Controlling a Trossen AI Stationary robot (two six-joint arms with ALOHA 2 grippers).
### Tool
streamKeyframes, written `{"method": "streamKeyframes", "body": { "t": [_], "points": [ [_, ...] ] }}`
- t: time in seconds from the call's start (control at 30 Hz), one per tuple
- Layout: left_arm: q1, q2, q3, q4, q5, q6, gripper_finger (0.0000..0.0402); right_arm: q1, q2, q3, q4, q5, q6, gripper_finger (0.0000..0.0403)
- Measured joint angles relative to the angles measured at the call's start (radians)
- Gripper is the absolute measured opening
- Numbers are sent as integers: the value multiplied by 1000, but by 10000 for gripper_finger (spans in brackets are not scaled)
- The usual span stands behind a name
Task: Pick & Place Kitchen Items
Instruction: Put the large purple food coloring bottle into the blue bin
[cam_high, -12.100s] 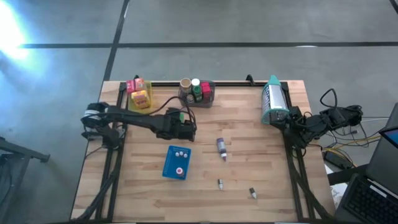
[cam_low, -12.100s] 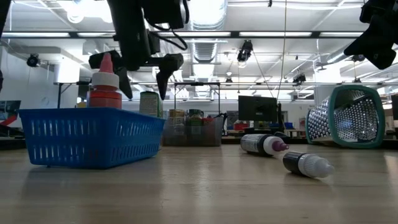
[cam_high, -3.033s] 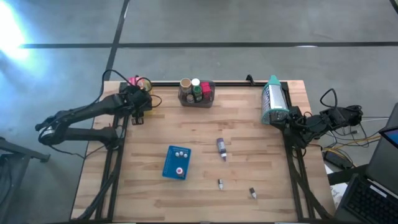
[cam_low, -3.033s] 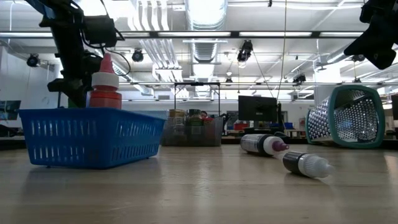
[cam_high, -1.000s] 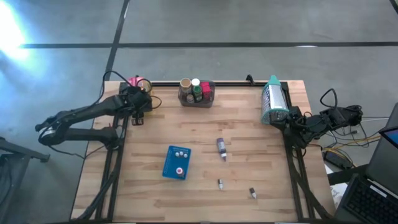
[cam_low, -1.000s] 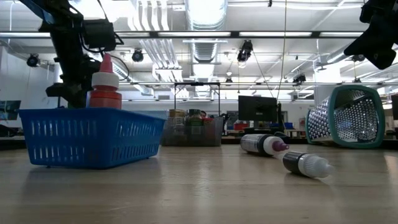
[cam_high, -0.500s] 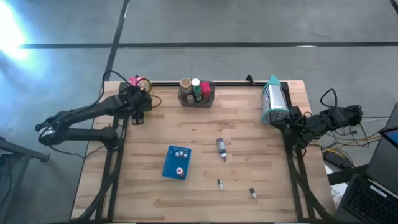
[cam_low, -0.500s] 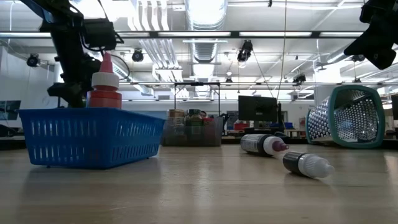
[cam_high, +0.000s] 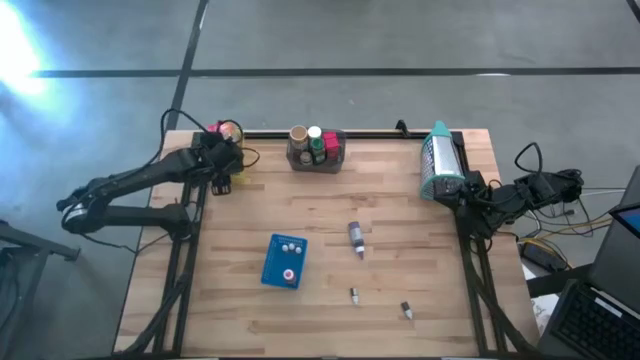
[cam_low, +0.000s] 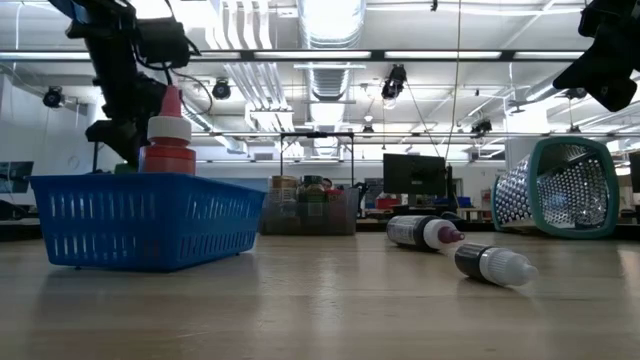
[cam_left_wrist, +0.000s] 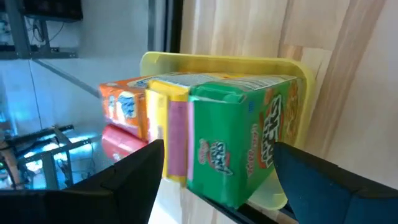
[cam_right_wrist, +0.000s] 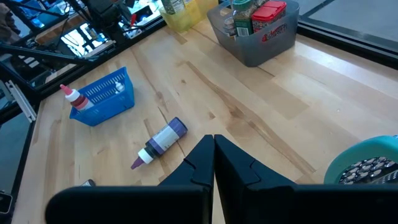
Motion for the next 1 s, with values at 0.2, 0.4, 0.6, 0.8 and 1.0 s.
{"method": "streamKeyframes", "body": {
  "t": [0.2, 0.4, 0.6, 0.8, 1.0],
  "points": [
    [-4, -11, 94, -43, 92, -145, 303, 0, 0, 0, 0, 0, 0, 8],
    [-4, -36, 161, -39, 179, -217, 303, 0, 0, 0, 0, 0, 0, 8],
    [-5, -44, 184, 9, 241, -265, 303, 0, 0, 0, 0, 0, -1, 8],
    [-8, -43, 204, 67, 471, -327, 303, 0, 0, 0, 0, 0, -1, 8],
    [-21, -43, 217, 160, 552, -347, 303, 0, 0, 0, 0, 0, -1, 8]
  ]
}}
